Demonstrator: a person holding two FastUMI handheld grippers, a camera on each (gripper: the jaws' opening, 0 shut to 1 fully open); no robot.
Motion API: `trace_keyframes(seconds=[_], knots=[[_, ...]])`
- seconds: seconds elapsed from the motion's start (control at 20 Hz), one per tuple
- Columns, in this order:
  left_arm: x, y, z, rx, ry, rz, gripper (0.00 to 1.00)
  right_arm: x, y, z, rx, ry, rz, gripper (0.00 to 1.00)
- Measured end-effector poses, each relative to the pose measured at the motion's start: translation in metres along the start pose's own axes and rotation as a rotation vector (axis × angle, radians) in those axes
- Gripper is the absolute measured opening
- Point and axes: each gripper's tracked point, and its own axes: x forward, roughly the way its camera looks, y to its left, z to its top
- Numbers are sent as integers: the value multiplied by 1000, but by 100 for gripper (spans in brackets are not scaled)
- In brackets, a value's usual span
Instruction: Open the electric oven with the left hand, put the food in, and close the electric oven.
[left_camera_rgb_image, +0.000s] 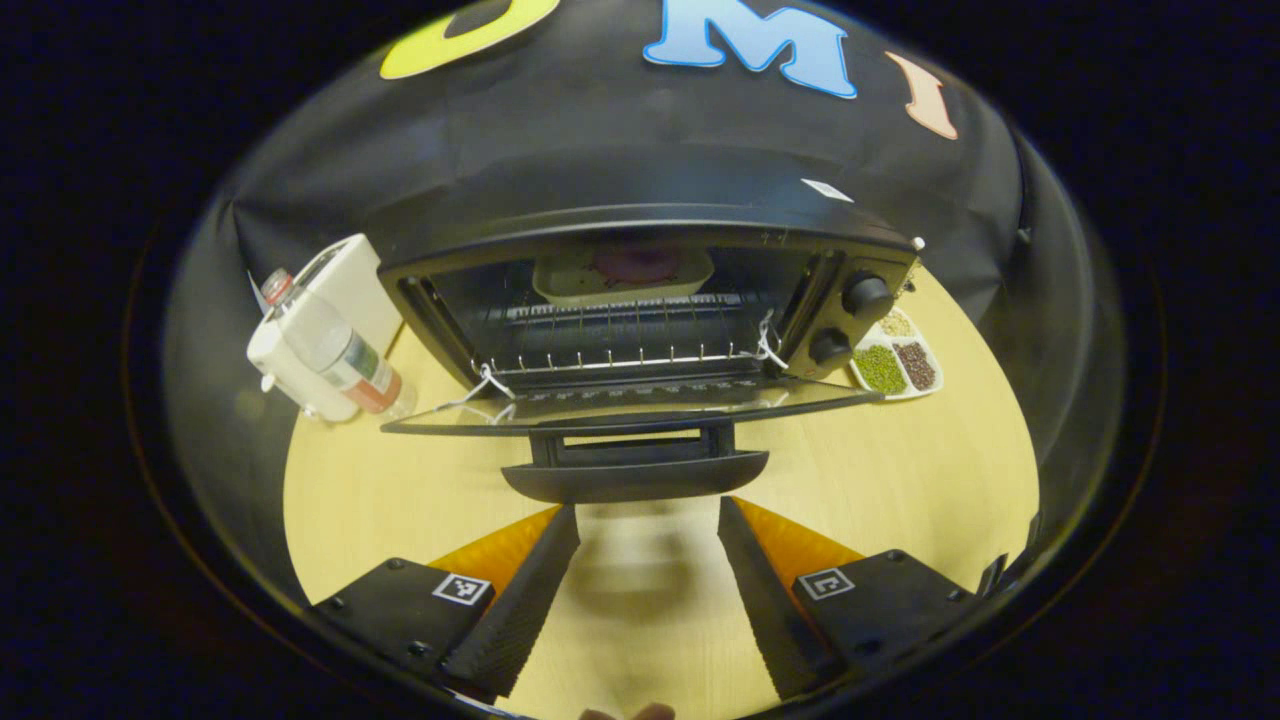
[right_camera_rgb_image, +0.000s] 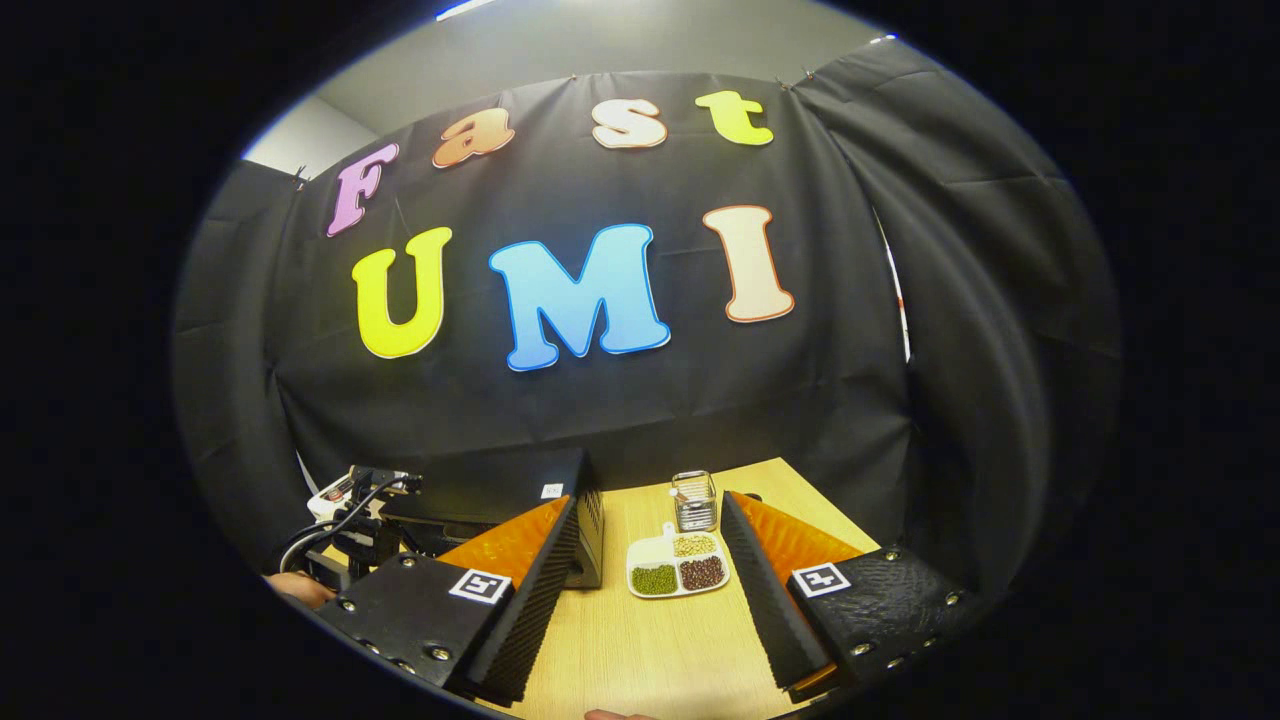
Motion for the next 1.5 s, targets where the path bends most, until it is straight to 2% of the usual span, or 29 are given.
trace_keyframes(seconds=[0.1,0.15,0.2,0.3,0.35,0.4,0.55,0.7,0.85,1.05,1.25,1.5], knots=[[-3,0,10,6,-29,10,96,-2,-1,3,-5,-9,-1,87],[-4,0,12,11,-46,14,93,-1,-2,4,-9,-13,-3,87],[-6,1,17,15,-63,18,99,-2,-3,4,-10,-15,-4,87],[-16,2,24,12,-97,27,95,-1,-6,4,-8,-12,-1,87],[-16,3,33,5,-116,28,99,1,-6,3,-8,-9,4,87],[-20,1,36,-2,-134,20,95,2,-6,2,-10,-7,9,87],[-41,-2,50,-7,-238,14,96,5,-3,6,-22,-13,31,87],[-91,-9,80,-25,-424,7,96,8,-1,12,-44,-28,50,87],[-166,-17,111,-45,-639,9,99,7,5,28,-74,-67,67,87],[-275,-12,132,-68,-896,84,98,-5,27,63,-99,-156,106,87],[-338,-22,135,-14,-988,78,98,-15,54,78,-37,-159,164,87],[-352,-18,129,-13,-996,71,98,-24,67,91,-21,-187,167,87]])
